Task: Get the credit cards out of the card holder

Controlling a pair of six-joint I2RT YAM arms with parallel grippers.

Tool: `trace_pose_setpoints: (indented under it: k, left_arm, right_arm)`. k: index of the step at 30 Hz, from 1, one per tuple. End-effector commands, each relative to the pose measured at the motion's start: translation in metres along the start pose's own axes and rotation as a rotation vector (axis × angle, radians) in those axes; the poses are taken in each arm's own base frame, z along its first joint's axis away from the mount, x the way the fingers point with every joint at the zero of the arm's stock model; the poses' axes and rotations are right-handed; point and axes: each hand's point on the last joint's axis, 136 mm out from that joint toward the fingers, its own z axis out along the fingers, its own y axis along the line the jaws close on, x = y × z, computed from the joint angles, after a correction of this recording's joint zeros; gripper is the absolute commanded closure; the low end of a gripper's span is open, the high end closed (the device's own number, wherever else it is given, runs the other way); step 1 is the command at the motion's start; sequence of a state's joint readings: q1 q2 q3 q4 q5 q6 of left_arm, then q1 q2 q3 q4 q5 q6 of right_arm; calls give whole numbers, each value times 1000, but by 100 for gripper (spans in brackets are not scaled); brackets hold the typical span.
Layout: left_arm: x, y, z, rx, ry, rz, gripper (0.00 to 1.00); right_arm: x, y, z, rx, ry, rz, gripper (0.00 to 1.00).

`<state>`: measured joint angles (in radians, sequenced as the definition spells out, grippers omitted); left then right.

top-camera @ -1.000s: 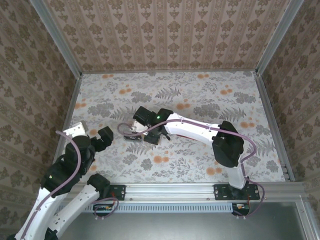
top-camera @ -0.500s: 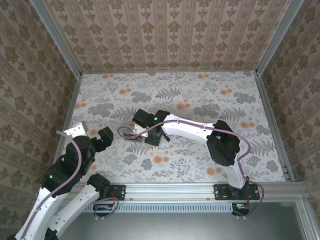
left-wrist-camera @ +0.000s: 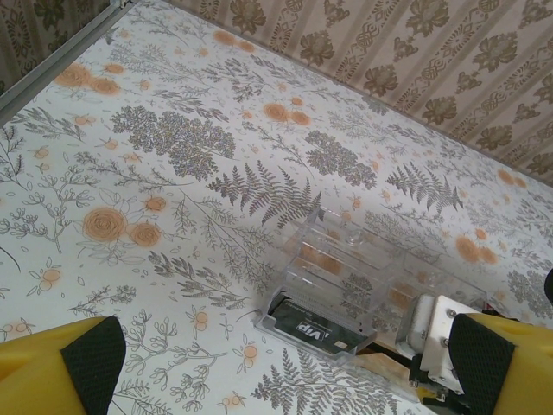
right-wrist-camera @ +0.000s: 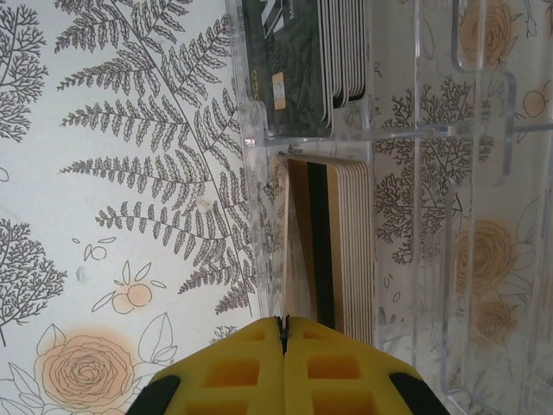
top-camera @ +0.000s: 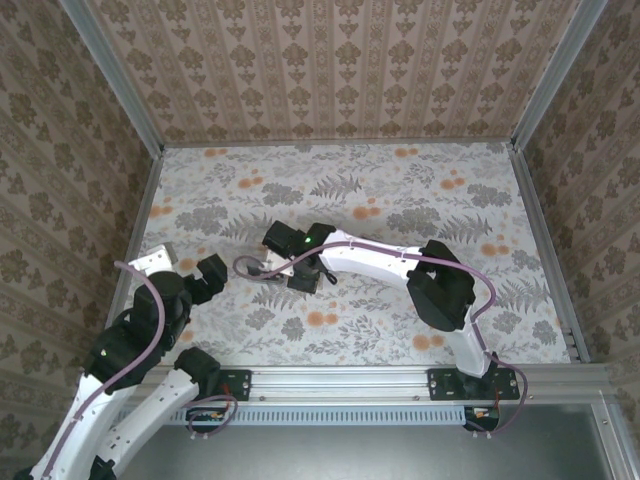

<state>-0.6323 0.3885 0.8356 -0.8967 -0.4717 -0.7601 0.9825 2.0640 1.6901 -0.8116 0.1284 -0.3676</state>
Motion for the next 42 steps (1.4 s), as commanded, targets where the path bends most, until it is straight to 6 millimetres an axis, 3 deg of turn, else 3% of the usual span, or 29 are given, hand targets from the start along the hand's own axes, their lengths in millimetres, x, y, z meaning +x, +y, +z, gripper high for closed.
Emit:
trace_pose_setpoints:
  k: [1,6,14,21,33,42]
  left_arm:
    - [2,4,1,-16,3,-3,0]
    - [3,3,2,-13,6,-1,0]
    - [2,1,3,-11,5,2,0]
    - [1,-1,3,-10,14,12,0]
    - [-1,-2,2,-9,13,14,0]
    - [0,-1,2,-10,12,14,0]
  right_arm:
    - [-8,-5,2,31,-2,-30,99]
    - [-7,-5,-2,32,5,-42,100]
    - [-11,-3,-28,32,-23,-87,100]
    - [-3,-2,-24,40,-6,-120,100]
    - [-2,-5,-34,55,-22,-124,100]
    - [7,-4,-12,36,7,-111,100]
